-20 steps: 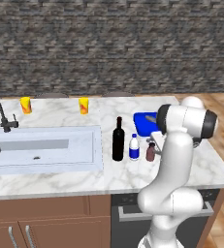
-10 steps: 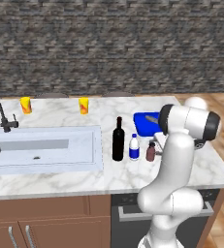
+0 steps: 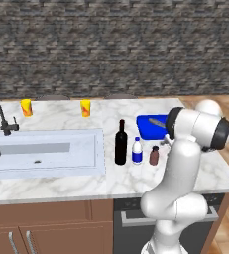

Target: Place the drinks on the dining counter in a tight cluster.

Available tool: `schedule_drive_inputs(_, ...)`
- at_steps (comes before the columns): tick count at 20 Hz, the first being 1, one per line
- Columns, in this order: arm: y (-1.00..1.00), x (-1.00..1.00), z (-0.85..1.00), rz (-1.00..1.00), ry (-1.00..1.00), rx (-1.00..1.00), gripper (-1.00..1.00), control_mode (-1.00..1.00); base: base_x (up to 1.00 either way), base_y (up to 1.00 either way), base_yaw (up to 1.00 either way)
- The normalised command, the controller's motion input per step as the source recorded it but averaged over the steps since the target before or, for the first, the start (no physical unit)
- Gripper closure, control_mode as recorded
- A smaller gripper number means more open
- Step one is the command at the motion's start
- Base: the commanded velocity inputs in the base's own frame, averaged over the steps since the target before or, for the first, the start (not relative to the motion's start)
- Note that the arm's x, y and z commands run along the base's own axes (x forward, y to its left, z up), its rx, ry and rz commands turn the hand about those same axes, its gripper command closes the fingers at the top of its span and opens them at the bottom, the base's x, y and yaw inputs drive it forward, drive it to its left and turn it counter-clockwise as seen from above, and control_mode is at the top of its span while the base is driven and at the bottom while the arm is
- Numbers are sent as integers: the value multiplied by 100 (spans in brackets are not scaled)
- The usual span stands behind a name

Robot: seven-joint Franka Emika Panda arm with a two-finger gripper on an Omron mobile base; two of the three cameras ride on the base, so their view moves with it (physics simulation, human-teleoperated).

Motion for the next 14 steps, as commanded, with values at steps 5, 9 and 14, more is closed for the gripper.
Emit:
schedule_drive_inputs(5, 0, -46, 39, -10, 9, -8, -100, -100, 0, 0, 0)
schedule_drive_inputs(9, 0, -43, 44, -18, 9, -11, -100, -100, 0, 0, 0)
schedule_drive_inputs(14, -3, -43, 42, -25, 2, -12, -100, -100, 0, 0, 0)
